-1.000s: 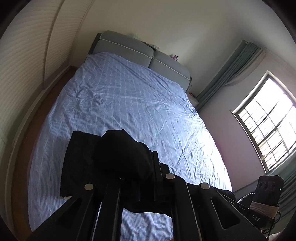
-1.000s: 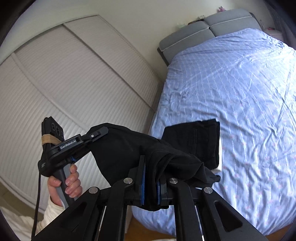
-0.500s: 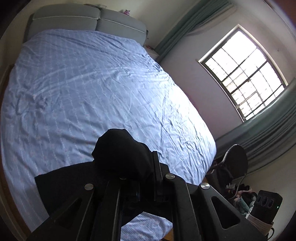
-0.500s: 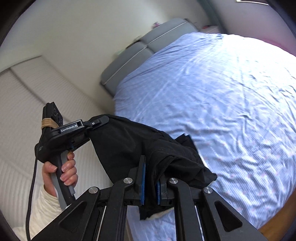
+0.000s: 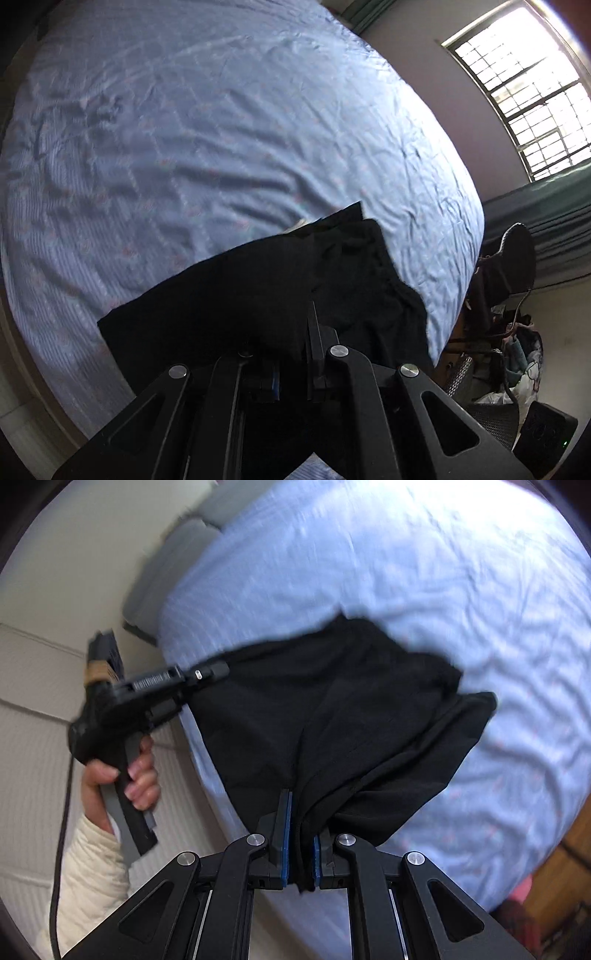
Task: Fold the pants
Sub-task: 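Lower the shorts onto the clothes stack and open the right tool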
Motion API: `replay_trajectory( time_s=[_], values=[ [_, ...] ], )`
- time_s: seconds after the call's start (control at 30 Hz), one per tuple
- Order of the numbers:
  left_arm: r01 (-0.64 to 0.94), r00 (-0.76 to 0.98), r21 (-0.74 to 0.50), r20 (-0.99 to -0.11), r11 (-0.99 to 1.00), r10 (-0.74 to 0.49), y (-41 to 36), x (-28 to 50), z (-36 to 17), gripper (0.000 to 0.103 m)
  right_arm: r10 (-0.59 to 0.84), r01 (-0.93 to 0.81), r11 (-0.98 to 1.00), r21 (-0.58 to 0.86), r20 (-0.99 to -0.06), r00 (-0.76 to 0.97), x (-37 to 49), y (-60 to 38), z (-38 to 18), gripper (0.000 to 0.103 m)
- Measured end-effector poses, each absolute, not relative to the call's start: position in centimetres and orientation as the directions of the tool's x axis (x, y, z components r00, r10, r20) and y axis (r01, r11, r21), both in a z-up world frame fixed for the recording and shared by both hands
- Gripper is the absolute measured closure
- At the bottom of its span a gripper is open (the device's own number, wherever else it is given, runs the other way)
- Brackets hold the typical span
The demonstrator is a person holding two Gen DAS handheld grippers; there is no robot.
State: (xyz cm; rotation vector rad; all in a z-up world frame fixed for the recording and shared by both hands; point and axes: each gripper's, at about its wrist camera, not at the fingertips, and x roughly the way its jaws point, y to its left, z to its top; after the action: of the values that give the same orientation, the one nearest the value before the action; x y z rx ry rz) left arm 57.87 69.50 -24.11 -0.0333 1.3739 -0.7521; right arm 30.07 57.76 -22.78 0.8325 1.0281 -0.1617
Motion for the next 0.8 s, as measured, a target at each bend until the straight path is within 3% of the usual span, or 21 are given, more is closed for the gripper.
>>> replay_trajectory(
  time_s=[0.37, 0.43, 0.5, 0.57, 0.63, 0.67, 0.8],
  values=[
    [0.391, 0.05, -0.366, -0.908, 0.845, -0.416, 73.2, 59.4, -26.0, 0.089, 0.334, 0.466, 0.742, 0.481, -0.869, 0.366, 34.3, 63.0, -28.6, 0.093],
    [0.378, 0.073, -0.303, -0.932, 0.875, -0.354, 73.7, 59.6, -26.3, 0.08, 0.347, 0.439, 0.76, 0.479, -0.87, 0.35, 34.3, 63.8, -28.9, 0.093],
    [0.366, 0.114, -0.211, -0.956, 0.906, -0.269, 74.0, 59.6, -26.1, 0.062, 0.375, 0.419, 0.765, 0.489, -0.867, 0.328, 34.1, 64.5, -29.2, 0.091],
    [0.355, 0.208, -0.077, -0.965, 0.932, -0.159, 74.6, 59.1, -25.0, 0.047, 0.409, 0.429, 0.748, 0.506, -0.861, 0.303, 33.8, 64.3, -29.5, 0.082],
    [0.331, 0.285, 0.064, -0.958, 0.942, -0.035, 75.1, 58.4, -23.7, 0.044, 0.4, 0.441, 0.746, 0.5, -0.865, 0.304, 33.5, 63.7, -29.0, 0.039],
    [0.33, 0.323, 0.118, -0.946, 0.937, 0.005, 75.2, 57.7, -22.7, 0.043, 0.392, 0.441, 0.746, 0.499, -0.864, 0.316, 33.2, 63.3, -28.6, 0.034],
    [0.342, 0.402, 0.152, -0.916, 0.927, 0.002, 75.6, 54.1, -19.3, 0.037, 0.368, 0.381, 0.779, 0.499, -0.855, 0.366, 31.6, 60.5, -25.7, 0.033]
  ],
)
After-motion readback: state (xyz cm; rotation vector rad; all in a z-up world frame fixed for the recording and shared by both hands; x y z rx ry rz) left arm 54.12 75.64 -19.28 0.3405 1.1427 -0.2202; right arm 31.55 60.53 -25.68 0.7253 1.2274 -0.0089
